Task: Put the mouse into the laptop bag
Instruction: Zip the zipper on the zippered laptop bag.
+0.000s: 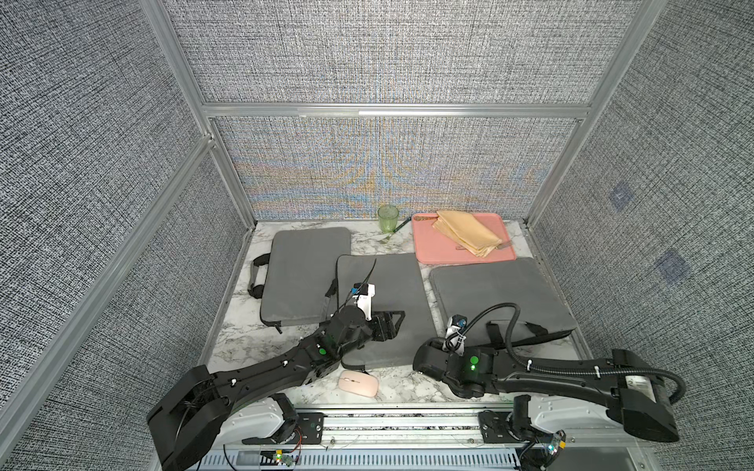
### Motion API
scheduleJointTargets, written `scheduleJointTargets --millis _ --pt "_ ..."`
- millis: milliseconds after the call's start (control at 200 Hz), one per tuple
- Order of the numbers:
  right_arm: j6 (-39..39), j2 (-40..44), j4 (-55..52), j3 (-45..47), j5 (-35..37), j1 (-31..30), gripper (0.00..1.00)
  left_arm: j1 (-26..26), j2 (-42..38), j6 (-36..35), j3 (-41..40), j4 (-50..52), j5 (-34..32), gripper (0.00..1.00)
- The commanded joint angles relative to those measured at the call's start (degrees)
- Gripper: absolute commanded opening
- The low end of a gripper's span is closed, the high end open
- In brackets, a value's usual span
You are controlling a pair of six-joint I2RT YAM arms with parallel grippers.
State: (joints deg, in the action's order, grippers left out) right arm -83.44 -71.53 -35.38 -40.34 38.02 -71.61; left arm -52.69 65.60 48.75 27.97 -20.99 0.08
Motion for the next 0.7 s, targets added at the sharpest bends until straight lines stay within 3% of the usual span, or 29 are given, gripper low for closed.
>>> scheduleJointTargets --millis 0,160,440,696 --pt "-3.65 -0.02 2.07 1.59 1.71 -0.19 0.66 0.12 -1.37 0.22 -0.76 -1.38 -0.02 0.79" --pt "-6.43 0.03 3.45 4.14 1.76 -0.15 0.64 0.11 -1.72 0.51 -0.52 -1.07 -0.57 0.79" --pt "-6.94 0.34 5.89 7.35 1.78 1.35 0.49 0.12 1.85 1.44 0.95 -3.07 0.06 0.79" --pt "2.39 -5.20 20.16 11.09 -3.70 9.97 0.38 0.13 4.64 1.43 2.44 -3.62 0.78 0.79"
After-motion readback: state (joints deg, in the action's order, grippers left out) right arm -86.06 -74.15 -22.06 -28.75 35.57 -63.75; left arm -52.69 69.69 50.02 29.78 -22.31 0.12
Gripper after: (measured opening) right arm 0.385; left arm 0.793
